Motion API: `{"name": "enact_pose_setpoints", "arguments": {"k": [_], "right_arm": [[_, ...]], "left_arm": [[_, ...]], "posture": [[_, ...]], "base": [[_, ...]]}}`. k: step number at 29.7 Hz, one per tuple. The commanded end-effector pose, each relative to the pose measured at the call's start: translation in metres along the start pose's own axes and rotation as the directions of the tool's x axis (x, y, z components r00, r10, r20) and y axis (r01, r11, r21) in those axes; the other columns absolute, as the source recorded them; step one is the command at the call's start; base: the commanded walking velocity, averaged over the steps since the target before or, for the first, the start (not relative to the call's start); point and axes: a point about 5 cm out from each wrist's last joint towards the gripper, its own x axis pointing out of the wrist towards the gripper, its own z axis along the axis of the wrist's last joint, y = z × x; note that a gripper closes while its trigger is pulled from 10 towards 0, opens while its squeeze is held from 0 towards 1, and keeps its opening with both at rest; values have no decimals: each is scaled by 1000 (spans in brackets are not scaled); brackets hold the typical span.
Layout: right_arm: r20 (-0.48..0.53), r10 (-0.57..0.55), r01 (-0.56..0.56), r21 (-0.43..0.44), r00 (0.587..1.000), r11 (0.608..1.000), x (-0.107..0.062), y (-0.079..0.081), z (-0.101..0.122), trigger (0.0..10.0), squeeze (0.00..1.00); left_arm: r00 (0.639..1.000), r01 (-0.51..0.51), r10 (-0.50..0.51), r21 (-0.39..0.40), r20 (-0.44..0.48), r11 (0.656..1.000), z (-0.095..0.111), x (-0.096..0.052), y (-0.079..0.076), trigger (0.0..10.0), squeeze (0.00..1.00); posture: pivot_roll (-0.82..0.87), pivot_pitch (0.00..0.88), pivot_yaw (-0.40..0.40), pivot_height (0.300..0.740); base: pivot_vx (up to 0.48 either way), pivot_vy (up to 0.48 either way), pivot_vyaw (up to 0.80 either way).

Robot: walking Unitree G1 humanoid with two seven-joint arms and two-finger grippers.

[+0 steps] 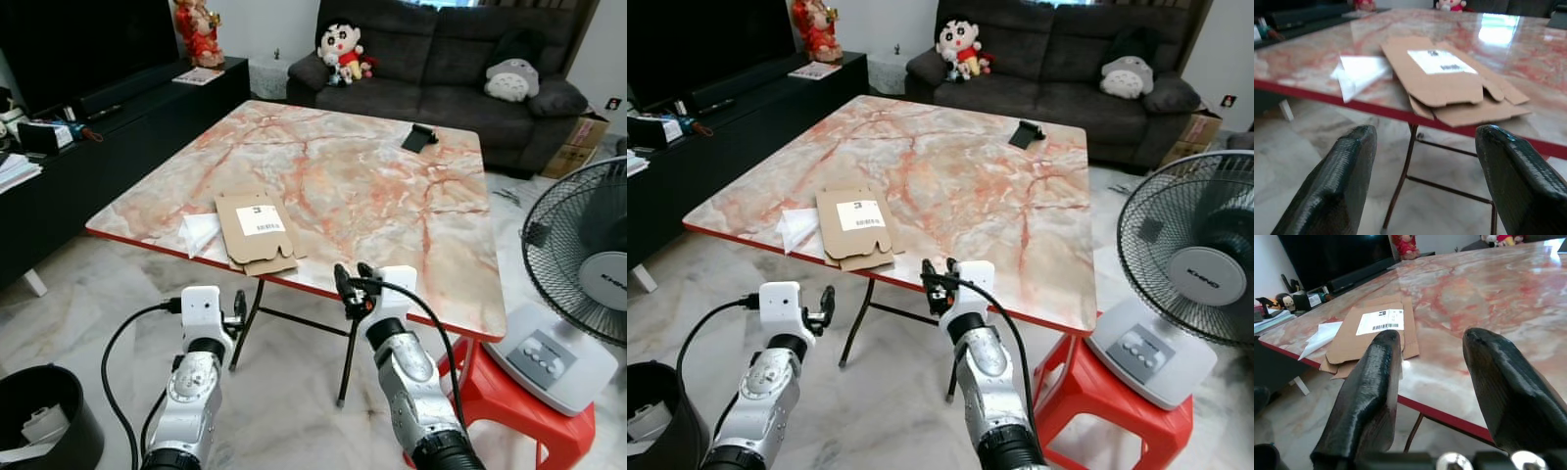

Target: Picking trash to rubbish bin

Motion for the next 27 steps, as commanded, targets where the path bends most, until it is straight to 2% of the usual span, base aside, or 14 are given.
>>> {"name": "enact_pose_setpoints", "arguments": {"k": [1,4,17,27], "right_arm": [[-3,17,-17,-15,1000,1000,1,3,0,10000,0],[9,36,-35,-37,999,999,2,6,2,10000,0],[9,36,-36,-33,999,999,2,5,2,10000,0],[17,28,-28,-15,999,999,2,3,3,10000,0]], "left_arm": [[1000,-5,5,10,27,1000,4,0,-1,10000,0],[998,-1,-1,31,58,1000,10,1,-5,10000,0],[996,-14,9,57,92,998,16,2,-4,10000,0],[986,10,-23,79,166,997,30,2,-12,10000,0]], "posture": [[19,61,-36,740],[19,60,-35,740],[19,59,-34,740],[18,57,-36,740]], "base": [[356,0,0],[355,0,0],[355,0,0],[345,0,0]]}}
